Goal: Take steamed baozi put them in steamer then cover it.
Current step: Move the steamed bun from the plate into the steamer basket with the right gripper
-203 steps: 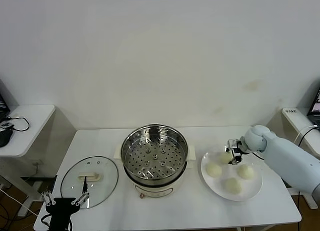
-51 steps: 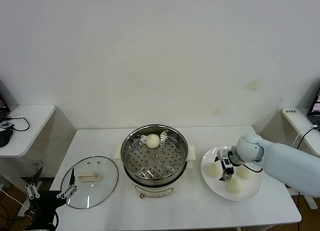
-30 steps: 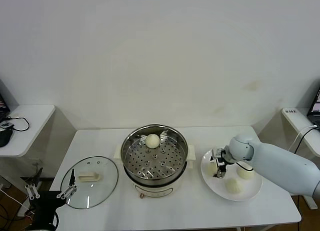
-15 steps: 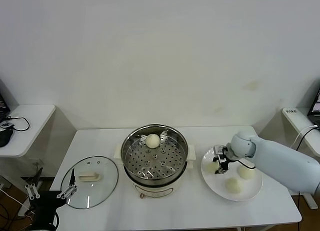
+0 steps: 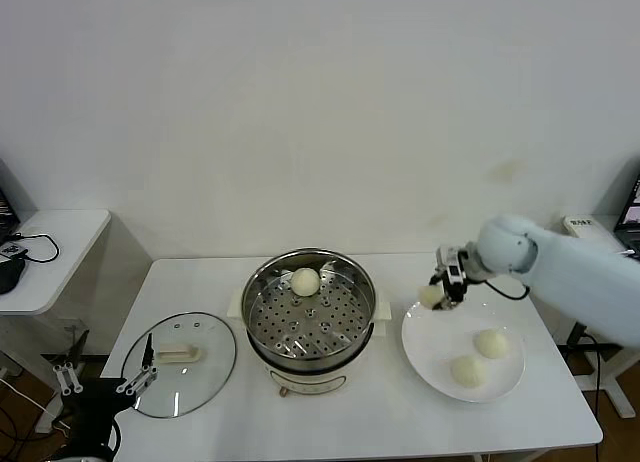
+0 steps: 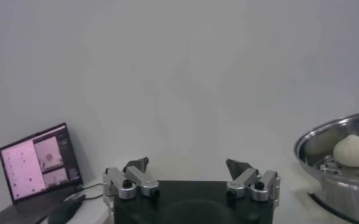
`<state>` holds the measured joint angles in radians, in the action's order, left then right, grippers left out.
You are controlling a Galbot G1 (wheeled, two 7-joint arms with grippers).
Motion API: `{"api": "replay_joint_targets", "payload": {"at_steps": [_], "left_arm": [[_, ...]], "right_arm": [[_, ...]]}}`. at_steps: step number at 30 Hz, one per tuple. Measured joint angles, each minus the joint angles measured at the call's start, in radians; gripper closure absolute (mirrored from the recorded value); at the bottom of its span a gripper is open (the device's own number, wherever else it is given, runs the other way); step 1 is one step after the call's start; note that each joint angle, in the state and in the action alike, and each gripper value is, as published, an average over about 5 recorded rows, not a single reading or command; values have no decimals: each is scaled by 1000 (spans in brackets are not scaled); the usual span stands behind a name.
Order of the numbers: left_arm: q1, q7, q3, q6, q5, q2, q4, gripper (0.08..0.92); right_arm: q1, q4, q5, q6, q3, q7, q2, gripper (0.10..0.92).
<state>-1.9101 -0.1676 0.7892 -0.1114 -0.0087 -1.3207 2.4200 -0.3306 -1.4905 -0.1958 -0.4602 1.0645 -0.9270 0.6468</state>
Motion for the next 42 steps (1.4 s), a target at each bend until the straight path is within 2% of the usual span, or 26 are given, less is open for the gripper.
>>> {"api": "replay_joint_targets", "payload": {"at_steps": [10, 21, 32, 42], "left_arm": [[13, 1, -5, -2, -4, 12, 1, 177], [25, 3, 18, -5, -12, 20, 3, 177], [41, 7, 43, -16, -27, 22, 5, 177], [44, 8, 54, -20, -32, 20, 5, 177]], "right_arm": [[-275, -104, -217, -81, 128, 46, 85, 449], [-298, -94, -375, -165, 161, 144, 305, 448], [-203, 6, -410, -198, 178, 206, 514, 448], [-134, 100, -407, -207, 182, 229, 626, 445]]}}
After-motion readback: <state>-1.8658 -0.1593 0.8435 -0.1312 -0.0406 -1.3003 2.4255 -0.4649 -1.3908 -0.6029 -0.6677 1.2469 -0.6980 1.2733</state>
